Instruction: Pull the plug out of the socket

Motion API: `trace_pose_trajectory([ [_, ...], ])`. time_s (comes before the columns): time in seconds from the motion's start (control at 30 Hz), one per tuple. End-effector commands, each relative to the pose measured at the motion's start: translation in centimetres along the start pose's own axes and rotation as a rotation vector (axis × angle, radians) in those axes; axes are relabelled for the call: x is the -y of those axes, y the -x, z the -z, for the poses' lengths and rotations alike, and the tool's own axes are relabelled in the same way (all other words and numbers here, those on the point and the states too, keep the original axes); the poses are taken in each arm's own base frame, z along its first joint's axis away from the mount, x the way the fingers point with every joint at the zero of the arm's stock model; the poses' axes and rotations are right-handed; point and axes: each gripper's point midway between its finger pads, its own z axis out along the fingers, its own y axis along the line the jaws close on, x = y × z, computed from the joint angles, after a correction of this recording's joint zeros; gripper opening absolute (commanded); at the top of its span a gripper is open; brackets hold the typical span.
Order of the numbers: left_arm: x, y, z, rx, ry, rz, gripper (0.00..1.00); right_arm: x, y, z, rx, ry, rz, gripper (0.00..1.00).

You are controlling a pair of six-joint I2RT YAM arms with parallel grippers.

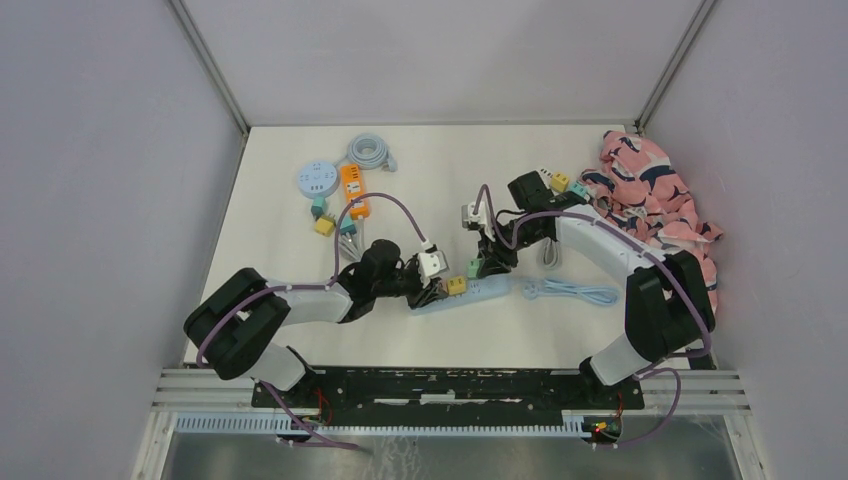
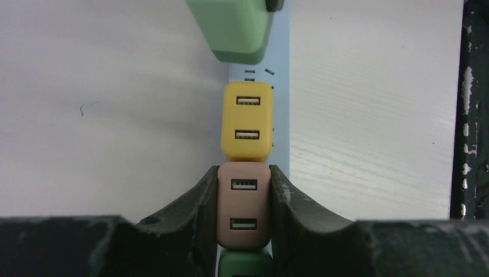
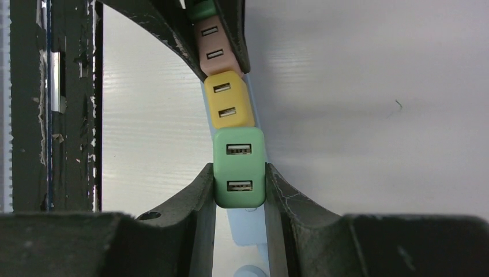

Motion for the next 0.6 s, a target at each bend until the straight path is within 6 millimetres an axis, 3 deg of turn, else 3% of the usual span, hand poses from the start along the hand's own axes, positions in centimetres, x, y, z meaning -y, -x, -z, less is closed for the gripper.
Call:
trace_pose_trajectory([
  [0.0,-1.2,1.0,0.3,0.018,0.070,0.045,0.43,0.7,3.2,2.0,0.129,-0.007,0.000,0.00],
  [0.1,-1.3,1.9,0.6,0.055,0.089,0.051,0.63,0.7,3.3,1.8,0.134,0.010,-0.018,0.00],
  [0.2,-1.3,2.9,1.3,0.096,0.106,0.048,0.75,0.6,3.1,1.7,0.127,0.028,-0.034,0.00],
  [0.37,-1.2,4.6,2.4,0.146,0.123,0.034,0.80,0.1,3.3,1.6,0.140,0.067,-0.055,0.00],
  [0.57,-1.6,6.9,5.0,0.238,0.211,0.075,0.81,-0.4,5.0,2.2,0.210,0.131,-0.160,0.00],
])
